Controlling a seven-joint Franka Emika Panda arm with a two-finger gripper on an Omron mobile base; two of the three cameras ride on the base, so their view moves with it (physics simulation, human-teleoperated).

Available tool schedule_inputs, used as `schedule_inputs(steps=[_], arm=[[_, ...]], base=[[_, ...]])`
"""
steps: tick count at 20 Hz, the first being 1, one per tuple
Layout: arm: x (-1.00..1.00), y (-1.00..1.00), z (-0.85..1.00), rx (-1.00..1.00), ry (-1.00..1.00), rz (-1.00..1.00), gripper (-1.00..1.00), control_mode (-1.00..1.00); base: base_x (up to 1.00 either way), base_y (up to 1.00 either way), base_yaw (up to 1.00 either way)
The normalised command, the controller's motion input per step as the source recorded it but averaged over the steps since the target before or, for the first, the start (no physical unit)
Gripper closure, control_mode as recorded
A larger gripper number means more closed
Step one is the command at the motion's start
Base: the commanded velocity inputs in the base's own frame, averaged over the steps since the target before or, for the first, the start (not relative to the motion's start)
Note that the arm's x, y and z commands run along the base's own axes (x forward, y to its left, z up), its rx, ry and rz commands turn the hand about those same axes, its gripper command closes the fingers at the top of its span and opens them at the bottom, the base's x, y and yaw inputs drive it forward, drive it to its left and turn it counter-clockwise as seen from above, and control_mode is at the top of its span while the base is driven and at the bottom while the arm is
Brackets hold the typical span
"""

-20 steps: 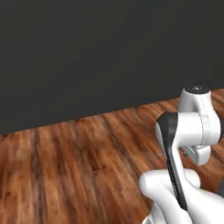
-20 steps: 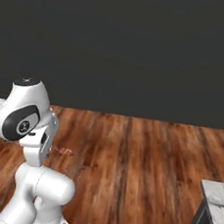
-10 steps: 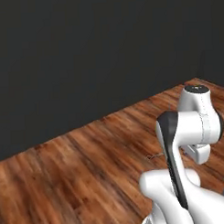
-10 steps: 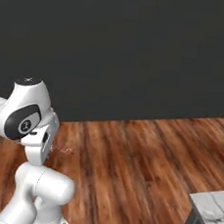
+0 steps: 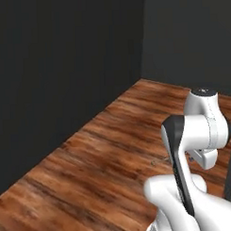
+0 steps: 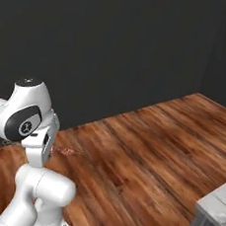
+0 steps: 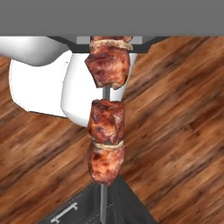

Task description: Place the cold items (mango and lime) from the fridge in one tupperware on the dining counter. Place the warm items (hot dog and kebab skewer) in the stove area in another tupperware.

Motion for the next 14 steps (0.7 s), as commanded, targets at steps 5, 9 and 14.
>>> schedule_inputs(steps=[5, 9, 14], arm=[[0.00, 0.00, 0.00, 0.00, 0.00, 0.00, 1.00, 1.00], [0.00, 0.00, 0.00, 0.00, 0.00, 0.00, 1.00, 1.00], [0.00, 0.00, 0.00, 0.00, 0.00, 0.00, 1.00, 1.00]], base=[[0.93, 0.82, -0.57], [1.00, 0.89, -0.53], [0.95, 0.80, -0.55]])
